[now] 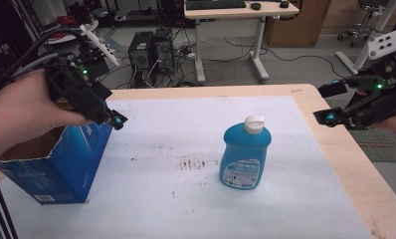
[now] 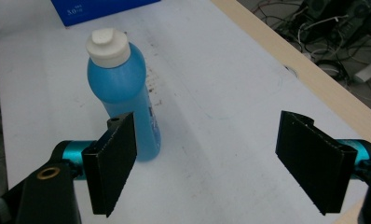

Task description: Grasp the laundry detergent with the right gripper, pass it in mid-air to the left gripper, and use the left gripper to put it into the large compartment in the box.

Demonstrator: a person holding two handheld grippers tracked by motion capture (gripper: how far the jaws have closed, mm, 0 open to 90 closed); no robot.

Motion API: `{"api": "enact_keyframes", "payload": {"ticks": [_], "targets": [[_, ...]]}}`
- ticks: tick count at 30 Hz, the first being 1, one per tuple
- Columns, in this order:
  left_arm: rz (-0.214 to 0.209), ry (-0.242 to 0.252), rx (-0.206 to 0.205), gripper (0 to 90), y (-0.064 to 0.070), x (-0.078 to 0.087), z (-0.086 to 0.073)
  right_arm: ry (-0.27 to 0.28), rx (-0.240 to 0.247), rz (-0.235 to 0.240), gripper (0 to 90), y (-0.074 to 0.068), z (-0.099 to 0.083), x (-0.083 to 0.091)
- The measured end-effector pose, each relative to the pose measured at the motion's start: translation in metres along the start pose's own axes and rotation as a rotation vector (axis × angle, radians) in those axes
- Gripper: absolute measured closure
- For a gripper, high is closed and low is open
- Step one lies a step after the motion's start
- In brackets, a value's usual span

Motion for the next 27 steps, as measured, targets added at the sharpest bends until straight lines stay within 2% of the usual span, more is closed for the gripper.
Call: {"api": "enact_keyframes", "payload": {"ticks": [3,6,11,17,20,27], "targets": [[0.006,0.001,-0.002,17.3,0.000,0.000,0.000,0.024,-0.008,0.017,20.0,0.002,0.000,-0.001],[0.005,0.000,-0.001,17.3,-0.001,0.000,0.000,0.012,-0.010,0.026,20.0,0.003,-0.001,-0.006],[0.003,-0.005,-0.005,17.3,0.002,0.000,0.000,0.008,0.005,0.070,20.0,-0.001,0.000,-0.016],[0.003,-0.012,-0.020,17.2,0.004,0.000,0.000,-0.027,0.029,0.118,20.0,-0.011,0.000,-0.035],[0.007,-0.008,-0.018,17.3,0.005,0.000,0.001,-0.039,0.044,0.150,20.0,-0.021,-0.001,-0.047],[0.004,-0.011,-0.026,17.3,0.008,-0.001,0.002,-0.049,0.050,0.193,20.0,-0.032,-0.005,-0.059]]}}
Point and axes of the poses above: each handheld gripper's, and its own axes: x roughly backward along the jaws, z roughly out of its top, y roughly to its right, the point moved 4 cm from there along -x, roughly forward along the jaws, and after that the axes turned 8 degrees about -z, right-handed, at the moved point
